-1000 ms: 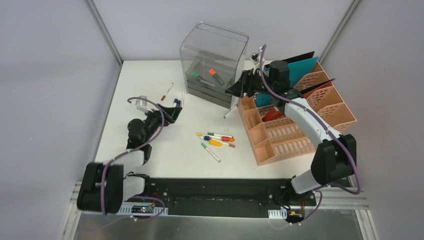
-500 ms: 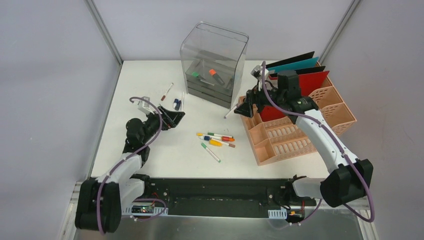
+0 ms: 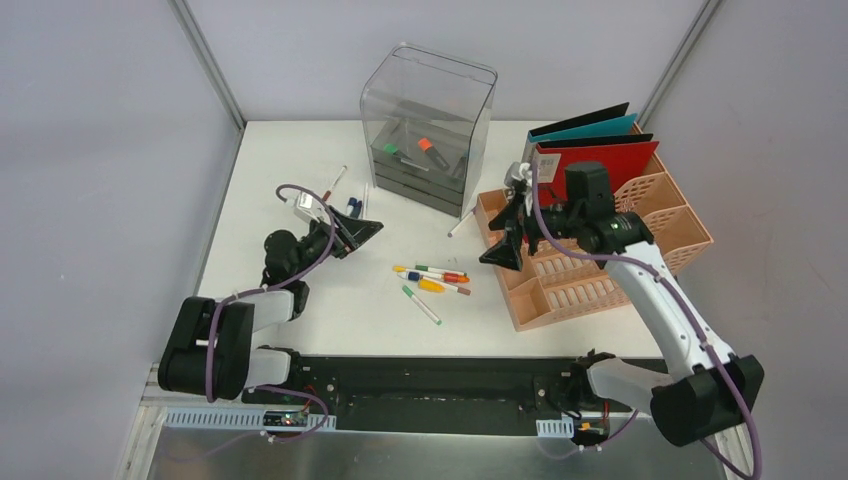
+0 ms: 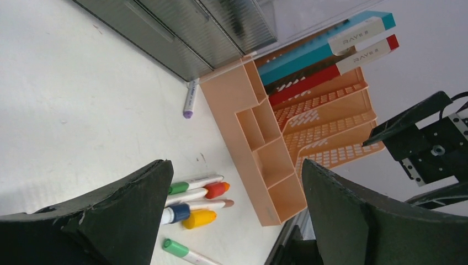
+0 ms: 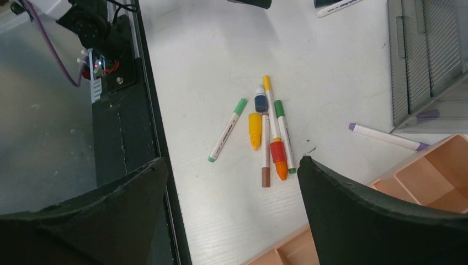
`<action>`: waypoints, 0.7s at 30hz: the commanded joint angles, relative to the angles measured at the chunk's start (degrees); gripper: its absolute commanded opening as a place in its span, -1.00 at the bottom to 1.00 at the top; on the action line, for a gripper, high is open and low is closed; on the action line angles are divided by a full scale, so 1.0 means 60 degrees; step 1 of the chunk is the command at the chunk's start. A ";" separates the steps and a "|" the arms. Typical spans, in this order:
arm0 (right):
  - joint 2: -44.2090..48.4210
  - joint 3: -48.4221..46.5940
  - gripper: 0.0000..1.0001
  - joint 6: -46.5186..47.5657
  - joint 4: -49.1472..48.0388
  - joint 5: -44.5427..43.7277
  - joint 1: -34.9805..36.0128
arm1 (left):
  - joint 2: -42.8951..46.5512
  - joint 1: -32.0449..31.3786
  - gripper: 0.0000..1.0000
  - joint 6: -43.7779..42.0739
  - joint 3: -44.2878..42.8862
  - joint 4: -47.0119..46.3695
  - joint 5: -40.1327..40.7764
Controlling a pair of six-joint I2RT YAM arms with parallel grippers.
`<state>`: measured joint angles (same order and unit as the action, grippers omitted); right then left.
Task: Organize the desk
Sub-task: Close the storage box at the center of the board.
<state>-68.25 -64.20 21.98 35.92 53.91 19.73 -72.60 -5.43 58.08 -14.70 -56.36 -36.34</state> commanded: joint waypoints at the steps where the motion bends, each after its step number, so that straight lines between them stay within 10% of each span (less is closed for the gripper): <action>1: 0.1213 0.0654 0.84 0.1300 0.0142 0.0522 -0.0226 | -0.0589 -0.0645 0.81 0.0542 -0.0512 -0.1497 0.0510; 21: 0.1521 0.0987 0.85 0.2276 0.0765 0.0151 -0.0534 | -0.6374 -0.2091 0.22 0.1937 -0.3965 -0.4274 0.3047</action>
<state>-60.42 -58.43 33.36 40.80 54.89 16.82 -108.90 -16.62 68.42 -33.91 -74.81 -21.50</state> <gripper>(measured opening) 0.927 0.623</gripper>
